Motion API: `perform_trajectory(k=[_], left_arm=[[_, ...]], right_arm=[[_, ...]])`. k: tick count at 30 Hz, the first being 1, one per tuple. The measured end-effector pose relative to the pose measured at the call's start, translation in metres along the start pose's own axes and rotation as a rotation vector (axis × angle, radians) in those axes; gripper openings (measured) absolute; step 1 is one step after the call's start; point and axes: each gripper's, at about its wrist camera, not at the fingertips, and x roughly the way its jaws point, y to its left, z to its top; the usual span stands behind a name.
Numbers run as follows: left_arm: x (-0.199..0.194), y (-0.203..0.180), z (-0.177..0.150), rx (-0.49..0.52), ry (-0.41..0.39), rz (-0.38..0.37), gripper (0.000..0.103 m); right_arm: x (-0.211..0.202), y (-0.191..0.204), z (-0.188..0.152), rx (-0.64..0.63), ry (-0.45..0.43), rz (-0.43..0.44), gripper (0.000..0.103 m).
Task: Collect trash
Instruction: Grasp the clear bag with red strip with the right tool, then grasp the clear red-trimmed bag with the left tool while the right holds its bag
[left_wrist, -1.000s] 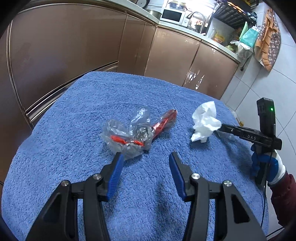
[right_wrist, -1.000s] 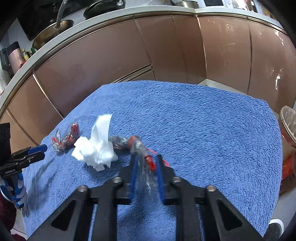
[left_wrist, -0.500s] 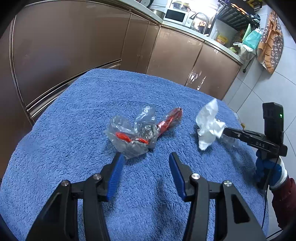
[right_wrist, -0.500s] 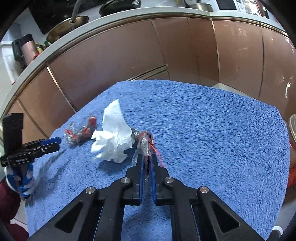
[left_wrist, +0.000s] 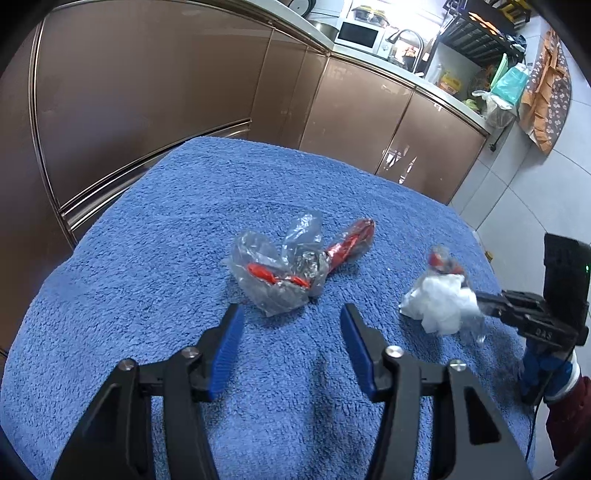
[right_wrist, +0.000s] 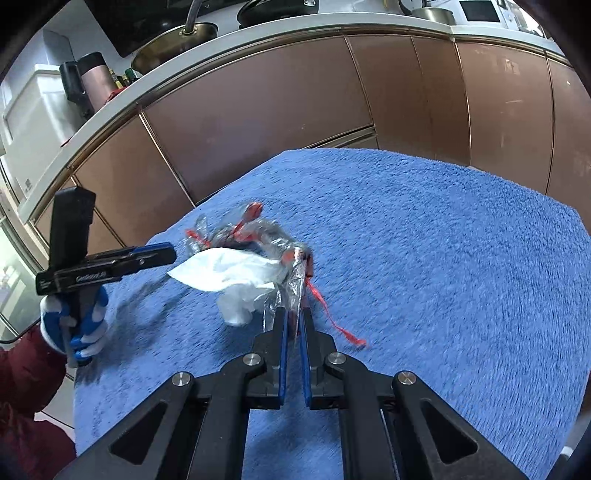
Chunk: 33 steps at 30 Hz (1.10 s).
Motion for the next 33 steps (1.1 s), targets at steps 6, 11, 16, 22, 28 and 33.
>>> perform_trajectory(k=[6,11,16,22,28,33], left_arm=[[-0.001,0.001,-0.001,-0.004,-0.003,-0.006,0.055],[0.008,0.009,0.003,-0.037,0.006,-0.001,0.06],[0.026,0.018,0.016,-0.077,0.021,-0.019,0.061],[0.045,0.023,0.025,-0.146,0.046,-0.075,0.047],[0.041,0.014,0.027,-0.128,0.052,-0.077,0.009],[0.018,0.009,0.031,-0.123,0.015,-0.052,0.007]], right_arm=[[-0.015,-0.002,-0.008,0.034,-0.01,0.0,0.006],[-0.032,-0.008,-0.016,0.079,-0.038,-0.024,0.006],[-0.049,-0.017,-0.023,0.131,-0.072,-0.058,0.006],[-0.072,-0.027,-0.033,0.192,-0.122,-0.105,0.006],[-0.094,-0.029,-0.045,0.236,-0.148,-0.141,0.006],[-0.104,-0.018,-0.048,0.231,-0.166,-0.145,0.006]])
